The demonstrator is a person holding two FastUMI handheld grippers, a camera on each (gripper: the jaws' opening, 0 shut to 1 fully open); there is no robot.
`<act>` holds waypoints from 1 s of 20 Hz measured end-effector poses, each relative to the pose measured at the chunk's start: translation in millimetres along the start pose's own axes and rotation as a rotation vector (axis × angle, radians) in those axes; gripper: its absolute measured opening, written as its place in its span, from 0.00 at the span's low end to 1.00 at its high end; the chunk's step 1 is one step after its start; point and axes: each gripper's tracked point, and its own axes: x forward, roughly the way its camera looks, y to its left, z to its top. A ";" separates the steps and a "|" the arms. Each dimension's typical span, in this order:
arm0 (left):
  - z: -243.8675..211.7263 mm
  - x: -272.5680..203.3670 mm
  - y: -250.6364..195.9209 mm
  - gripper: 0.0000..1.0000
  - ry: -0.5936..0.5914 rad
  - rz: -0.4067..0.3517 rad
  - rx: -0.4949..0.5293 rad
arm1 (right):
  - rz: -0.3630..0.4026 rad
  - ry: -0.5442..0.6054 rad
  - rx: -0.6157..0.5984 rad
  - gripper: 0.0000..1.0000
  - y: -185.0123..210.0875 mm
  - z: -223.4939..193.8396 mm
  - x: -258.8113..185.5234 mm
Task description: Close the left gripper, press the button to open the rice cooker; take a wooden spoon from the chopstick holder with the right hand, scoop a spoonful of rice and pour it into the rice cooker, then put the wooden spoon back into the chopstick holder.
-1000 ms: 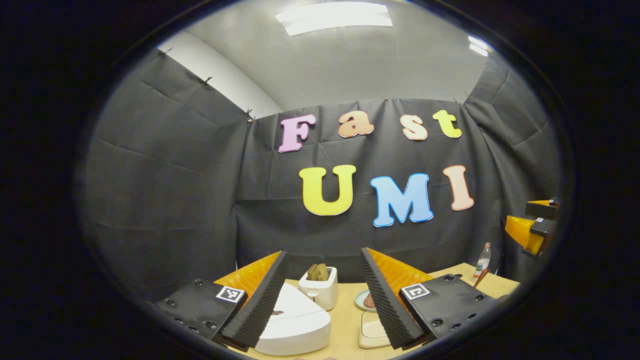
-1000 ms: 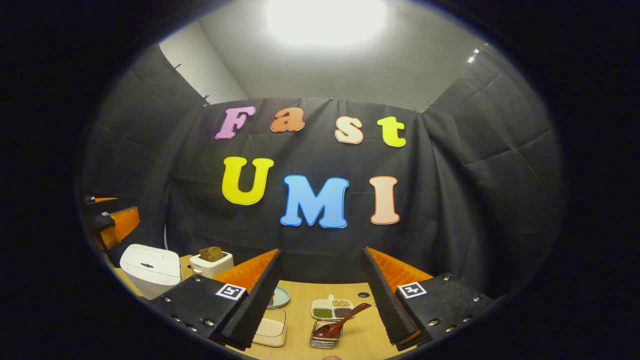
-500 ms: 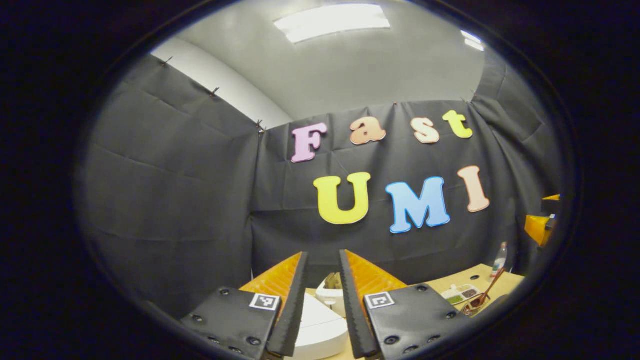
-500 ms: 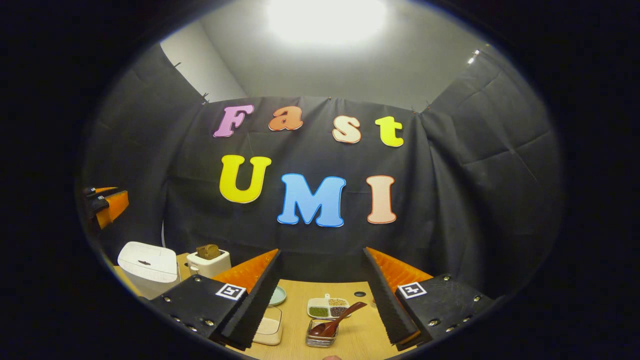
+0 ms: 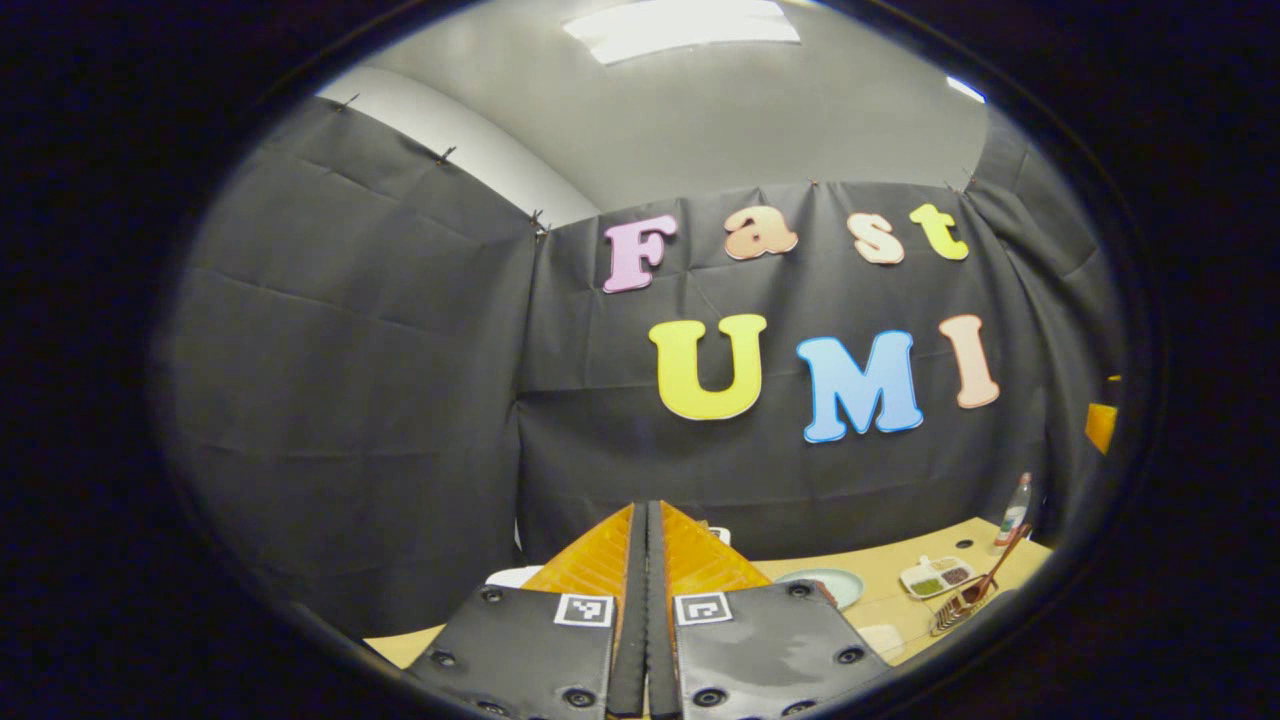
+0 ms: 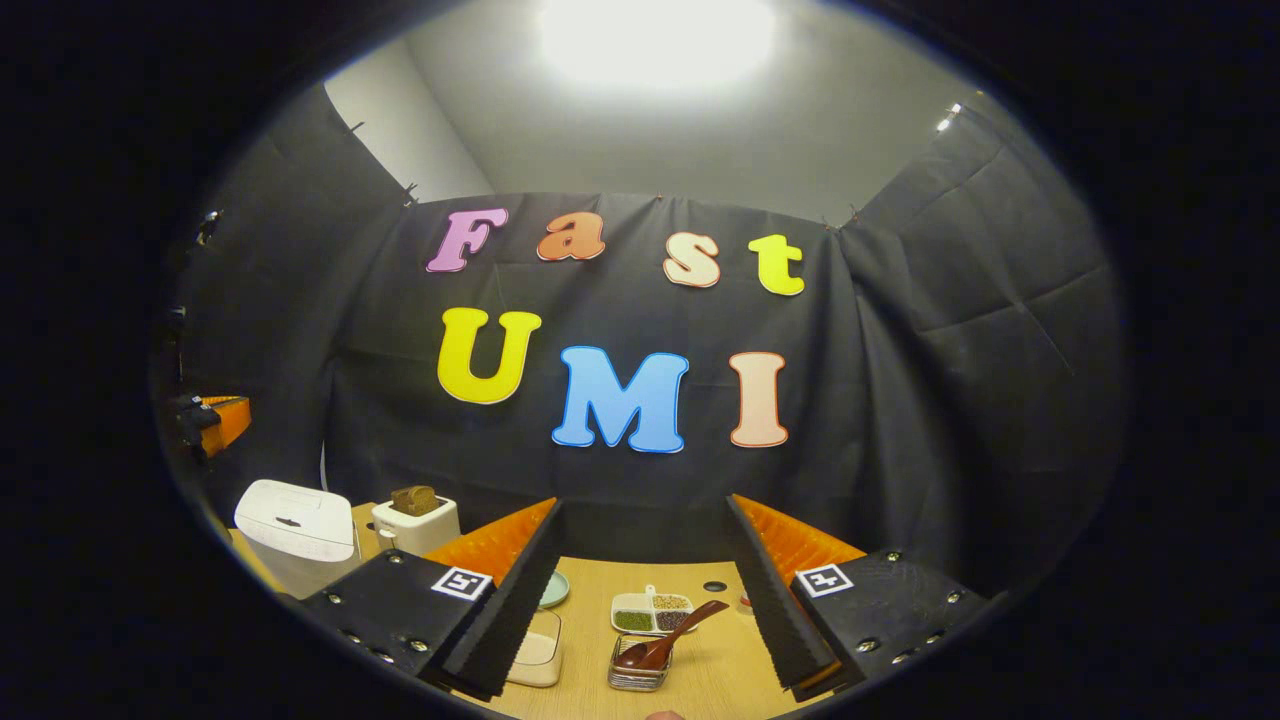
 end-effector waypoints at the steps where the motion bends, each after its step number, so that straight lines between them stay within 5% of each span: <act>1: -7.5 5.4 3.6 0.08 0.016 0.007 0.005 | -0.004 0.003 -0.002 0.95 -0.8 -0.6 -1.0; 20: -171.8 51.8 34.6 0.08 0.341 0.050 0.023 | -0.054 0.043 -0.055 0.95 -9.6 -2.6 -20.8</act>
